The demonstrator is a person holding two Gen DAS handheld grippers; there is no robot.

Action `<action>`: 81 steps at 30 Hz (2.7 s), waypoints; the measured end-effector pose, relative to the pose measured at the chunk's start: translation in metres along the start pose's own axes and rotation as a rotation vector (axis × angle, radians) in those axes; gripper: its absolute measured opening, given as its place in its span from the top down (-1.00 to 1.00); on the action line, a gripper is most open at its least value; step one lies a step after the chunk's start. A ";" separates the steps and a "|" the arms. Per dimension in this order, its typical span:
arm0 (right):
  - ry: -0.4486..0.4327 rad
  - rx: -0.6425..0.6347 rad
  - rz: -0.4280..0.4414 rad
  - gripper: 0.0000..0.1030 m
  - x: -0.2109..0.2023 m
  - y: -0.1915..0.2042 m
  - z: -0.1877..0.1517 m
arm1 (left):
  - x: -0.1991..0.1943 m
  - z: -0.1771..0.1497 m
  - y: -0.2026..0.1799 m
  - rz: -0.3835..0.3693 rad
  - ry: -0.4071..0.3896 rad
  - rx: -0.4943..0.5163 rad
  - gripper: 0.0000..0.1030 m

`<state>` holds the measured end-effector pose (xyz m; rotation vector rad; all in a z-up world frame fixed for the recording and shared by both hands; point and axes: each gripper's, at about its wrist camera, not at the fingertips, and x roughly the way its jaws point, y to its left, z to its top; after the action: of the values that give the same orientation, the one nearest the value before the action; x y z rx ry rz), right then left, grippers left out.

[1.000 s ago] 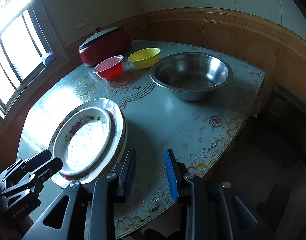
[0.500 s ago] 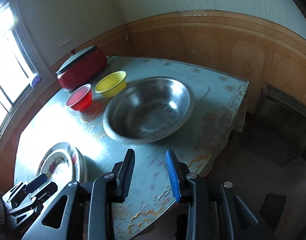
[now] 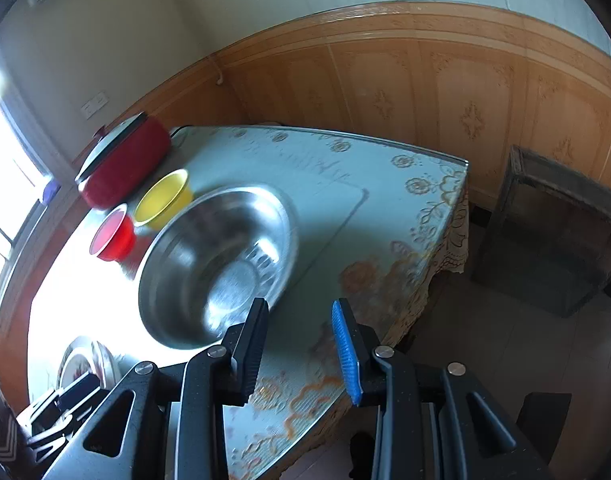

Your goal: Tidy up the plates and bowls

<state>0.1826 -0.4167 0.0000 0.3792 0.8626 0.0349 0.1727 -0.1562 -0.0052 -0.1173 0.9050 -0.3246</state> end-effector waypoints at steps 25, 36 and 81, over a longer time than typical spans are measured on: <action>0.112 -0.025 0.236 0.37 0.060 -0.010 0.065 | 0.046 0.052 0.003 -0.037 0.017 -0.179 0.40; 0.163 -0.154 0.239 0.76 0.089 0.008 0.061 | 0.070 0.057 -0.004 -0.005 0.032 -0.191 0.56; 0.161 -0.211 0.227 0.46 0.040 0.041 0.024 | -0.015 0.013 0.025 0.081 -0.024 -0.161 0.35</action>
<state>0.2319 -0.3783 -0.0010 0.2766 0.9616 0.3677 0.1802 -0.1284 0.0079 -0.2317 0.9091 -0.1745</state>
